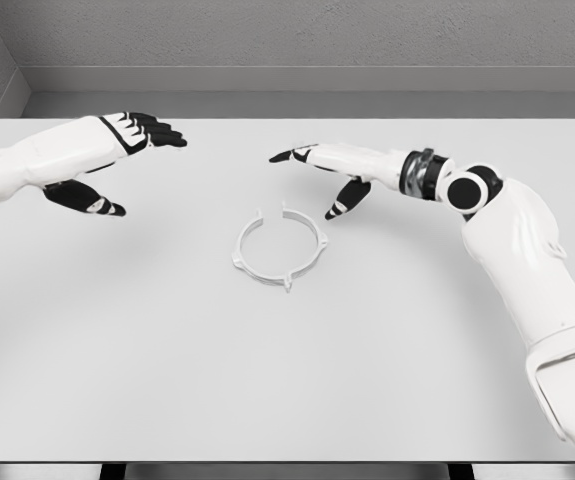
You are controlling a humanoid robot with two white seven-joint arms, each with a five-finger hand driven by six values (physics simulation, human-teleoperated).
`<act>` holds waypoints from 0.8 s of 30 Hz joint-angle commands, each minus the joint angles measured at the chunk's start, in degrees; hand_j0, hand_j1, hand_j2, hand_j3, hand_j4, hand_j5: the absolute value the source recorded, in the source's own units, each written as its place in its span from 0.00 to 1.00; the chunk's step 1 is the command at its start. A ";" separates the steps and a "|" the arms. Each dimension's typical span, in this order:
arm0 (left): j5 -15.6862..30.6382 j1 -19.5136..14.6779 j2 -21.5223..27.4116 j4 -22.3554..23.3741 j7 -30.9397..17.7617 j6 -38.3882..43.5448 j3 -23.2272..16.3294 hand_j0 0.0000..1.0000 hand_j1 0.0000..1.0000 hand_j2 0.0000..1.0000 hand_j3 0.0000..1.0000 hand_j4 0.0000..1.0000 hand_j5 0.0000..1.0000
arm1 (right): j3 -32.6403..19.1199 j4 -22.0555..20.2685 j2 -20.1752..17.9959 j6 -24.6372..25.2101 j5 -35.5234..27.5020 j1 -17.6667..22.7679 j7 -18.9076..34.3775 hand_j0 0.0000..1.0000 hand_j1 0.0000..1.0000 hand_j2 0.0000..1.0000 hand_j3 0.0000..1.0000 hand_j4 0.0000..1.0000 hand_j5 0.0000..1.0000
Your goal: Assemble PVC drainage pipe clamps
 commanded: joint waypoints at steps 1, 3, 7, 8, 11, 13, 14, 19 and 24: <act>2.47 0.09 0.15 -0.41 0.03 0.16 0.27 1.00 1.00 1.00 1.00 1.00 1.00 | -0.10 -0.03 0.06 0.17 -0.37 0.09 -0.03 1.00 1.00 1.00 1.00 1.00 1.00; 2.56 0.44 0.24 -0.32 0.03 0.16 0.18 1.00 1.00 1.00 1.00 1.00 1.00 | -0.10 -0.03 0.15 0.17 -0.37 0.09 -0.03 1.00 1.00 1.00 1.00 1.00 1.00; 2.47 2.46 0.15 -0.06 0.03 0.16 0.18 1.00 1.00 1.00 1.00 1.00 1.00 | 0.25 -0.03 0.94 0.17 0.07 0.09 -0.03 1.00 1.00 1.00 1.00 1.00 1.00; 2.47 2.46 0.15 -0.06 0.03 0.16 0.18 1.00 1.00 1.00 1.00 1.00 1.00 | 0.25 -0.11 1.03 0.17 0.07 0.09 -0.03 1.00 1.00 1.00 1.00 1.00 1.00; 2.47 2.55 0.06 -0.06 0.03 0.16 0.18 1.00 1.00 1.00 1.00 1.00 1.00 | 1.05 -0.03 1.56 0.17 0.07 0.09 -0.03 1.00 1.00 1.00 1.00 1.00 1.00; 2.47 2.55 0.06 -0.06 0.03 0.16 0.18 1.00 1.00 1.00 1.00 1.00 1.00 | 1.13 -0.03 1.56 0.17 0.07 0.09 -0.03 1.00 1.00 1.00 1.00 1.00 1.00; 2.47 2.55 0.06 -0.06 0.03 0.16 0.18 1.00 1.00 1.00 1.00 1.00 1.00 | 1.13 -0.03 1.65 0.17 0.85 0.09 -0.03 1.00 1.00 1.00 1.00 1.00 1.00; 2.56 2.55 0.06 -0.15 0.03 0.16 0.18 1.00 1.00 1.00 1.00 1.00 1.00 | 1.13 -0.11 2.00 0.17 1.12 0.17 -0.03 1.00 1.00 1.00 1.00 1.00 1.00; 2.56 2.46 0.06 -0.15 0.03 0.16 0.18 1.00 1.00 1.00 1.00 1.00 1.00 | 1.13 -0.11 2.44 0.17 1.12 0.09 -0.03 1.00 1.00 1.00 1.00 1.00 1.00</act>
